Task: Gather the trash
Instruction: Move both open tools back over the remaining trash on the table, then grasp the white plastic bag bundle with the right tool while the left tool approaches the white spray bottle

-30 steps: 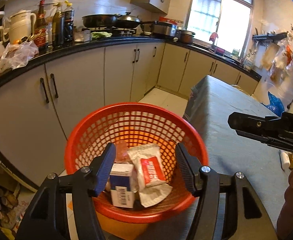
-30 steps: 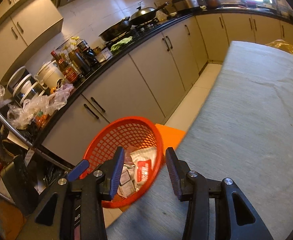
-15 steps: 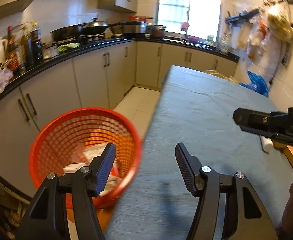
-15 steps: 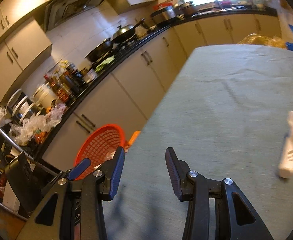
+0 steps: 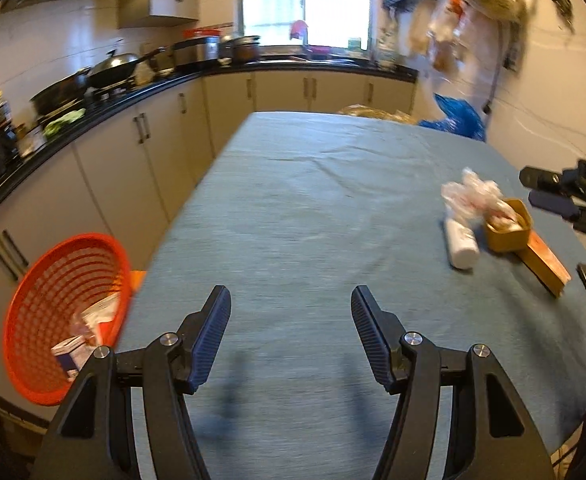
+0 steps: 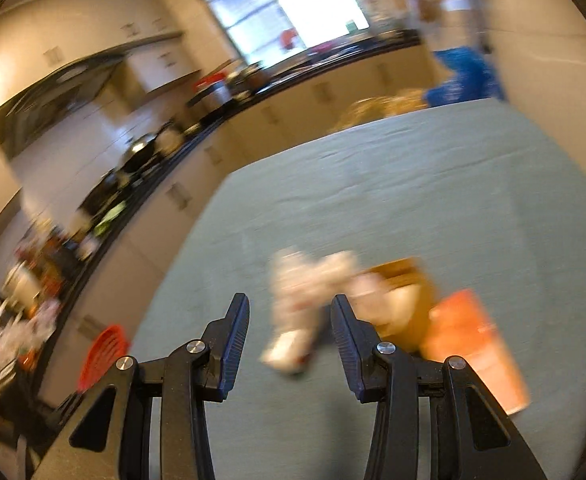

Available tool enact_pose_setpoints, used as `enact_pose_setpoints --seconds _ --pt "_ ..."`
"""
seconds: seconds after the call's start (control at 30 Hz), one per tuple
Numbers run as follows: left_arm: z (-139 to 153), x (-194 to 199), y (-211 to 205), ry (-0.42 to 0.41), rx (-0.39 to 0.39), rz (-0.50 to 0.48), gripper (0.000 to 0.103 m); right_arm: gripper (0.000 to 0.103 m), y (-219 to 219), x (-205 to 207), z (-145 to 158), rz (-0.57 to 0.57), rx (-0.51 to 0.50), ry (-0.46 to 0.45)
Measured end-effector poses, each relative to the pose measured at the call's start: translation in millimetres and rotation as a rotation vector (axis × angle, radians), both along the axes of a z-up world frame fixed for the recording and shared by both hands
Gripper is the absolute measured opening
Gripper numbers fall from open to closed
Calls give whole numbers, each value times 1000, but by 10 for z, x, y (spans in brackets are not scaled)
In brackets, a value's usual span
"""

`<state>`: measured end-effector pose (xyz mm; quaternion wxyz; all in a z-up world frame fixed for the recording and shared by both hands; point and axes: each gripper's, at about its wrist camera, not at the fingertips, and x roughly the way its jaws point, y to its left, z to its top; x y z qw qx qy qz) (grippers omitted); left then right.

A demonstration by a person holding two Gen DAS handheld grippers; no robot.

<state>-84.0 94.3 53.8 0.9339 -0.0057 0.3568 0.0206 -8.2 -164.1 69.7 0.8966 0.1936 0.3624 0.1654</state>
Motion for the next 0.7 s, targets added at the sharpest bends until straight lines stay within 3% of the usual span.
enact_pose_setpoints --seconds 0.1,0.2,0.4,0.5,0.6,0.7 --pt "-22 31 -200 5 17 -39 62 48 -141 90 28 -8 -28 2" --pt "-72 51 -338 18 25 -73 62 48 -32 199 68 56 -99 0" --pt "-126 21 -394 33 35 -102 62 56 517 399 19 276 -432 3" --pt "-125 16 -349 31 25 -98 62 57 611 464 -21 265 -576 -7" --pt "-129 21 -299 31 11 -91 62 60 659 466 -89 329 -636 5" --pt "-152 27 -284 35 1 -89 63 60 690 524 -169 323 -688 6"
